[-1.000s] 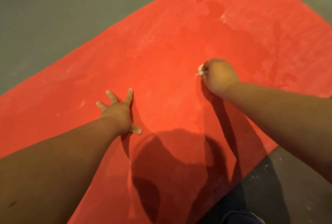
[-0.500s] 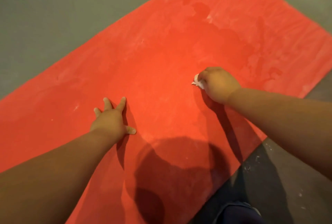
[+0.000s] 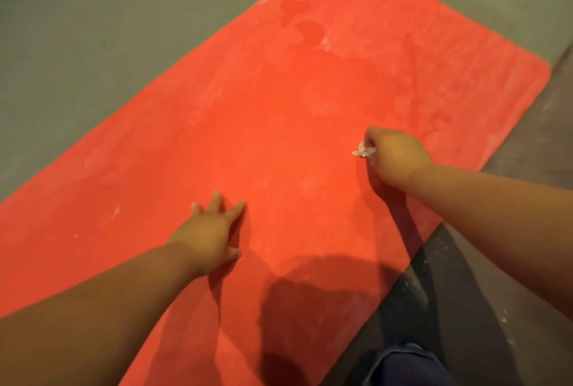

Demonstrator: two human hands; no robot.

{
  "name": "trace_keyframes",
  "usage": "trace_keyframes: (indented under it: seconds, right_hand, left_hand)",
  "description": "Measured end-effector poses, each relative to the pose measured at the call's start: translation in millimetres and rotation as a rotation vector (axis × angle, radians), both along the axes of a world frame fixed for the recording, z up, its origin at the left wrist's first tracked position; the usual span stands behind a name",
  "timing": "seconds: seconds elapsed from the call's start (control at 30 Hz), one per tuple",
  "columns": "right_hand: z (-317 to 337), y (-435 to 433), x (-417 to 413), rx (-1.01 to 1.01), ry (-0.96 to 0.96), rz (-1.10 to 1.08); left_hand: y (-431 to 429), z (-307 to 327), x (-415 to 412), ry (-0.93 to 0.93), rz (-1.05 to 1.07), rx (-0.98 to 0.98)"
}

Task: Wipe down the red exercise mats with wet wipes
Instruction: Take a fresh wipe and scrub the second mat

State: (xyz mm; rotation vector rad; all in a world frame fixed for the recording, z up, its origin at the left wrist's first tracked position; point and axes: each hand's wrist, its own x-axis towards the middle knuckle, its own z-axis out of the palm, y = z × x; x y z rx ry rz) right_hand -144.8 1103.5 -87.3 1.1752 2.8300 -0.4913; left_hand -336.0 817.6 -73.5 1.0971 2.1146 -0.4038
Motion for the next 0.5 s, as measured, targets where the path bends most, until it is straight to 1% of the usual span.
trace_keyframes:
  seconds: [0.07, 0.1, 0.17, 0.27, 0.3, 0.33, 0.37, 0.4, 0.5]
  right_hand:
    - [0.4, -19.9, 8.6, -0.034, -0.002, 0.049]
    - [-1.9, -38.1, 13.5, -0.063, 0.022, 0.077]
    - [-7.3, -81.5, 23.4, -0.149, 0.078, 0.179]
    - [-8.9, -138.7, 37.8, -0.302, 0.042, 0.463]
    - [-5.2, -142.2, 41.7, -0.302, 0.006, 0.55]
    - [-0.3, -133.1, 44.4, -0.28, -0.021, 0.583]
    - [1.8, -116.1, 47.0, -0.24, -0.018, 0.567]
    - [2.2, -94.4, 51.4, -0.187, 0.003, 0.496]
    - [3.5, -26.5, 67.1, -0.026, -0.016, 0.122]
  left_hand:
    - [7.9, -2.5, 12.5, -0.049, -0.135, 0.017]
    - [12.7, -4.0, 19.1, -0.058, -0.153, -0.004]
    - [20.4, -6.1, 28.3, -0.046, -0.144, -0.052]
    - [25.0, -6.4, 31.9, -0.044, -0.116, -0.077]
    - [25.2, -6.3, 31.6, -0.048, -0.107, -0.078]
    - [25.4, -6.3, 30.7, -0.048, -0.105, -0.076]
    - [25.3, -6.3, 30.2, -0.048, -0.104, -0.074]
    - [24.9, -6.7, 30.5, -0.049, -0.102, -0.074]
    - [24.9, -6.8, 31.2, -0.037, -0.105, -0.077]
